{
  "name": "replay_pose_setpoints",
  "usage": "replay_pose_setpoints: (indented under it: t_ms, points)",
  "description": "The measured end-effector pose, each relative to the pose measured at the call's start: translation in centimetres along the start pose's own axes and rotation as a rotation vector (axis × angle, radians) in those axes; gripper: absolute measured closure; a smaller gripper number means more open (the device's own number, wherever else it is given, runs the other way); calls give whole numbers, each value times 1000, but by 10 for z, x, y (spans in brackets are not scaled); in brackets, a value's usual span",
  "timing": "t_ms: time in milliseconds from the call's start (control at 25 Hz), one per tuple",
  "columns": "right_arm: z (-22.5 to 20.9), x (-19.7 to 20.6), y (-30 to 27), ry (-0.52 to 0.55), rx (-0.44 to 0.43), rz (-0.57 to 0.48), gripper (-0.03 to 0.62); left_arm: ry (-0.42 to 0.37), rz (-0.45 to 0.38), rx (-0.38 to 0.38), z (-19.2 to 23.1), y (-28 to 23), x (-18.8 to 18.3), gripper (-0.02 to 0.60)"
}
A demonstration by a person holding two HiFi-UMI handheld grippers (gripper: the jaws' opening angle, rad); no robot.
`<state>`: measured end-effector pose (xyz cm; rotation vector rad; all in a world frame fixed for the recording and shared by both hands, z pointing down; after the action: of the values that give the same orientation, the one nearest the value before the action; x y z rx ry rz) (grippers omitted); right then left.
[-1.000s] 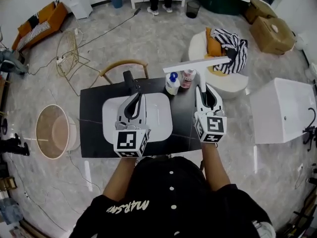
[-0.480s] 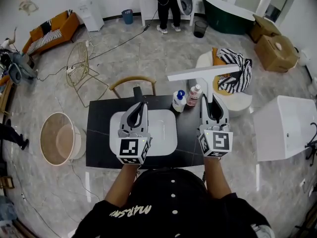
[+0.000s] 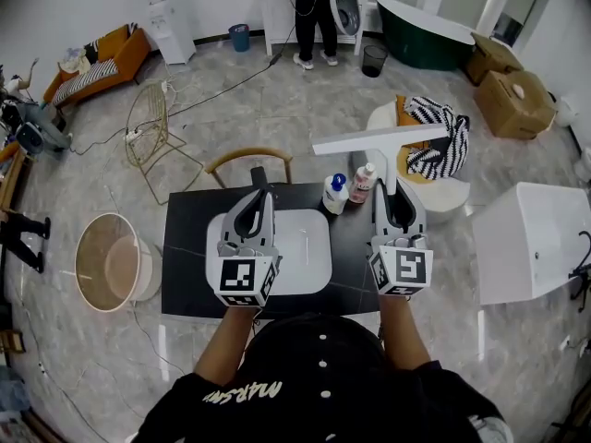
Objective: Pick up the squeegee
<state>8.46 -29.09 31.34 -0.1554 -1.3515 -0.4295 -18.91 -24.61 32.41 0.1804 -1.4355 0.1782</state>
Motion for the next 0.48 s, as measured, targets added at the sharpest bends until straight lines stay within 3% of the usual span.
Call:
replay_pose_setpoints:
  t_ms: [480]
  points:
    - [3,0,-2,-2,-13,5,510,6,-23,-18,5,-2,-8,560]
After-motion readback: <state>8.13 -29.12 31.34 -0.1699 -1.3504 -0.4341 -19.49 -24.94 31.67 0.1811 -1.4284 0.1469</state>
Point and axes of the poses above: the fingertips, and each gripper's own axes: y backward along the fingers, z to its left, x out of its underside, the point moved 9 cm from there along y, backward along the fingers, and after that the axes turned 8 degrees about y, right-handed, at the moved point
